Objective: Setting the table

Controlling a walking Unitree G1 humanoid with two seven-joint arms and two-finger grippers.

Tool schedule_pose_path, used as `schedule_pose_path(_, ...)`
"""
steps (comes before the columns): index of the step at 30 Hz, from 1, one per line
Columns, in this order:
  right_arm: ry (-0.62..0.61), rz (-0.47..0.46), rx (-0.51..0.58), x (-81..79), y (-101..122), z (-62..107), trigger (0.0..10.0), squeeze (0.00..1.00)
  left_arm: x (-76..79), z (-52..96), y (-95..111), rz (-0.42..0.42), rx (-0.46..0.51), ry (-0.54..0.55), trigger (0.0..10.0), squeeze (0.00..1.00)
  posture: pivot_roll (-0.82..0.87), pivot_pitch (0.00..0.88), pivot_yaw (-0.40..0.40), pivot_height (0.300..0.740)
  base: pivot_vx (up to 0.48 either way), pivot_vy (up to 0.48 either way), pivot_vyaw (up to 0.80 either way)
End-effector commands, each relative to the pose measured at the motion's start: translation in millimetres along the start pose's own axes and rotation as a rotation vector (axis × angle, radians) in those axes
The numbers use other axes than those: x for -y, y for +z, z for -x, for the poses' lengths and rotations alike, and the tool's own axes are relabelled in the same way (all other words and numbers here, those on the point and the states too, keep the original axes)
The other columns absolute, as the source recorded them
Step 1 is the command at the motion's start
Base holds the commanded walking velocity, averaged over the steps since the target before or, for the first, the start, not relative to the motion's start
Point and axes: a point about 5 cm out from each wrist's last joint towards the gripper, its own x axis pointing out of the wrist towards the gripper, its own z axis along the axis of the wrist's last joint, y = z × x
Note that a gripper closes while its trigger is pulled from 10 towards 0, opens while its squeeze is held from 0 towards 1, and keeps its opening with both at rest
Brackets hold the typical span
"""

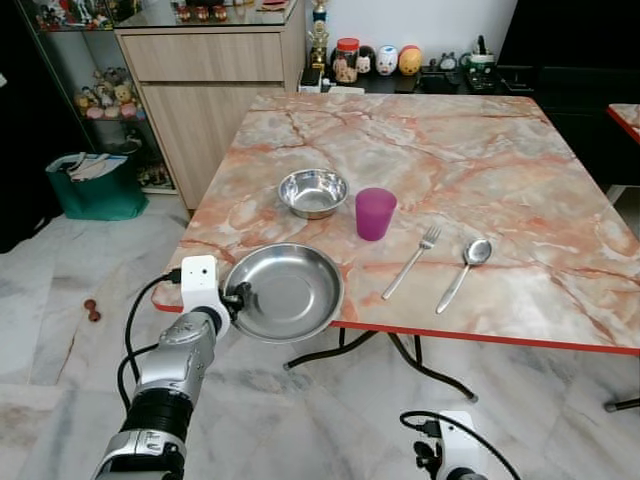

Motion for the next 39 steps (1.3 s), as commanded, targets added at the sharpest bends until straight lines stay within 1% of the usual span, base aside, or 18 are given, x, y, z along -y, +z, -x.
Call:
schedule_pose_path(1, -0.005, -0.012, -0.014, 0.4, -6, 1.3, 10.0, 0.0, 0.5, -1.2, -4, 0.014, -0.026, -0.002, 0.7, 0.0, -0.01, 0.0, 0.006, 0.74, 0.0, 0.0, 0.0)
schedule_pose_path(2, -0.005, -0.012, -0.016, 0.4, -7, 1.5, 10.0, 0.0, 0.6, -1.1, -4, 0.009, -0.027, -0.005, 0.3, 0.0, 0.0, 0.0, 0.007, 0.74, 0.0, 0.0, 0.0)
schedule_pose_path(4, -0.006, -0.013, -0.018, 0.6, -7, 1.7, 10.0, 0.0, 0.7, -1.2, -4, 0.002, -0.028, -0.009, 0.3, 0.0, 0.0, 0.0, 0.007, 0.74, 0.0, 0.0, 0.0)
schedule_pose_path(5, -0.006, -0.012, -0.019, 0.5, -8, 1.9, 10.0, 0.0, 1.2, -1.1, -3, -0.01, -0.027, -0.016, 0.0, 0.0, 0.0, 0.0, 0.007, 0.74, 0.0, 0.0, 0.0)
schedule_pose_path(26, -0.009, -0.009, -0.016, 1.9, -9, 2.4, 10.0, 0.0, 6.7, -1.1, -5, -0.012, -0.021, -0.031, 0.0, 0.0, -0.02, 0.0, 0.013, 0.74, 0.0, 0.0, 0.0)
schedule_pose_path(29, -0.01, -0.012, -0.011, 1.9, -6, 1.6, 10.0, 0.0, 8.1, -0.5, -6, -0.007, -0.021, -0.033, 0.0, 0.0, -0.02, 0.0, 0.013, 0.74, 0.0, 0.0, 0.0)
schedule_pose_path(32, -0.011, -0.014, -0.003, 0.3, 1, -0.4, 10.0, 0.0, 9.7, -0.1, -7, 0.008, -0.019, -0.038, 0.0, 0.0, -0.02, 0.0, 0.012, 0.74, 0.0, 0.0, 0.0)
schedule_pose_path(37, -0.01, -0.014, 0.0, -4.0, 4, -1.9, 10.0, 0.0, 9.8, 1.2, -6, 0.039, -0.006, -0.044, 0.0, 0.0, -0.02, 0.0, 0.011, 0.74, 0.0, 0.0, 0.0)
schedule_pose_path(38, -0.008, -0.011, -0.001, -8.0, 5, -2.8, 10.0, 0.0, 9.5, 3.9, -6, 0.053, 0.018, -0.053, 0.0, 0.0, -0.02, 0.0, 0.009, 0.74, 0.0, 0.0, 0.0)
schedule_pose_path(39, -0.008, -0.011, -0.001, -8.0, 5, -2.8, 10.0, 0.0, 9.5, 3.9, -6, 0.053, 0.018, -0.053, 0.0, 0.0, -0.02, 0.0, 0.009, 0.74, 0.0, 0.0, 0.0)
